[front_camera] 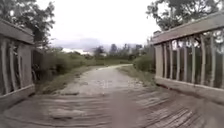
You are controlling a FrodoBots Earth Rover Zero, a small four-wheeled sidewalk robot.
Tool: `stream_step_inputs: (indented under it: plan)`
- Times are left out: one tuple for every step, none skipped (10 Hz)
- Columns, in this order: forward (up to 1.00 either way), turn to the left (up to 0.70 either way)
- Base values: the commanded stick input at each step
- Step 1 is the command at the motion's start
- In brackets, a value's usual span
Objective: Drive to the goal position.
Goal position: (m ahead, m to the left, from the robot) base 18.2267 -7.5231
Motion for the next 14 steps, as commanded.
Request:
stream_step_inputs:
  plan:
    - [0.5,0.0]
    - [0.5,0.0]
    - [0.5,0.0]
    - [0.5,0.0]
    - [0.5,0.32]
    - [0.5,0.49]
    - [0.5,0.2]
    - [0.5,0.0]
    - [0.5,0.0]
    - [0.5,0.0]
    - [0.5,0.0]
    - [0.5,0.0]
    - [0.5,0.0]
    - [0.5,0.0]
